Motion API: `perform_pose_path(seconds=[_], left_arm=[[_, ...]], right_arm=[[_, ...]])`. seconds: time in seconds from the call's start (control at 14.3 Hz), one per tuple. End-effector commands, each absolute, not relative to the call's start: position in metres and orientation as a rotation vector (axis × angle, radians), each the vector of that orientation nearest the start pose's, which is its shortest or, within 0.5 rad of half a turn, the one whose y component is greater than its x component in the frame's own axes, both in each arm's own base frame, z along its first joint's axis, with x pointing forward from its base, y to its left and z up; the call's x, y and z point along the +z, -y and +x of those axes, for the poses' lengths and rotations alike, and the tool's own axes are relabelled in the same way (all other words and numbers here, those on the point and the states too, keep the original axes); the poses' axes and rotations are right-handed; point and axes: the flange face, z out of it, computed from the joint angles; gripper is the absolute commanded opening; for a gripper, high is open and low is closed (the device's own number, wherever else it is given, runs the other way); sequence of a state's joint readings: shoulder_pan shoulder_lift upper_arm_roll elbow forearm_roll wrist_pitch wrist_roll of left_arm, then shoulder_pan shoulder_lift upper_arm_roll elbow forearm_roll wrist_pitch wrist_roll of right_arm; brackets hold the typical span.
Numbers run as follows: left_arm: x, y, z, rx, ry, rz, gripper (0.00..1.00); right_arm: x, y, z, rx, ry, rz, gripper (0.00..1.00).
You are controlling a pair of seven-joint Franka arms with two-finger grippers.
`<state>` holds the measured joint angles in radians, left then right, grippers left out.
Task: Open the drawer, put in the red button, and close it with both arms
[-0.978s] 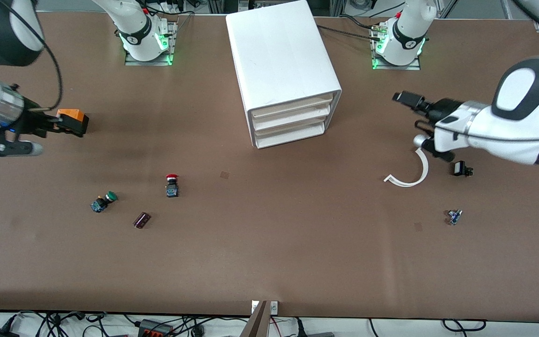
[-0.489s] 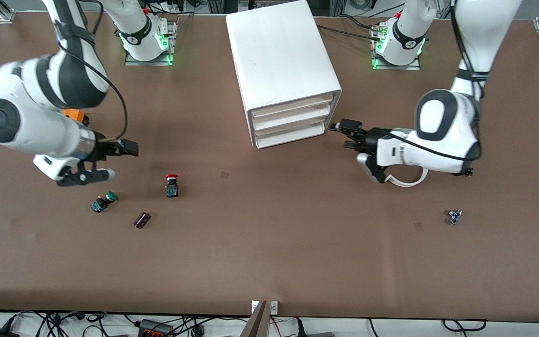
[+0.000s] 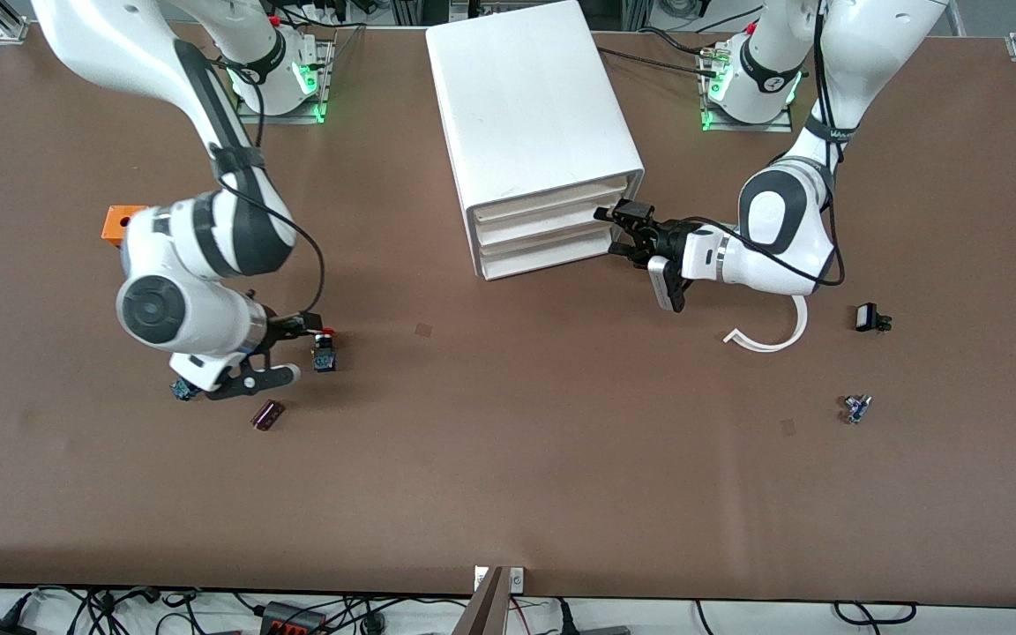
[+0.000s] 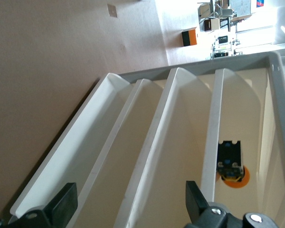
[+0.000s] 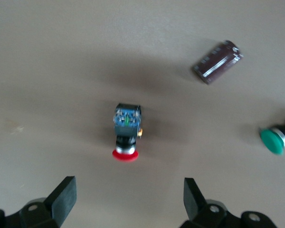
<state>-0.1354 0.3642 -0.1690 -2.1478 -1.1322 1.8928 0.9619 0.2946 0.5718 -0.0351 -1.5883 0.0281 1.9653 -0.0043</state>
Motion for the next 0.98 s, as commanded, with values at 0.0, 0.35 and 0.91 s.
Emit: perform_pose_path(seconds=[0.0, 0.35, 0.91], left_arm=[[0.23, 0.227, 0.472, -0.205, 0.517, 1.946, 0.99], [0.202, 0.242, 0.456, -0.259, 0.54, 1.916, 0.51], [0.209, 0.233, 0.506, -0.152, 0.577, 1.914, 0.03]], right_arm=[[0.258, -0.188, 0.653, 0.29, 0.464, -3.137, 1.0], [0.221, -0.183, 0.65, 0.341, 0.465, -3.137, 1.0], [0.184, -0.184, 0.641, 0.427, 0.488, -3.121, 1.0]])
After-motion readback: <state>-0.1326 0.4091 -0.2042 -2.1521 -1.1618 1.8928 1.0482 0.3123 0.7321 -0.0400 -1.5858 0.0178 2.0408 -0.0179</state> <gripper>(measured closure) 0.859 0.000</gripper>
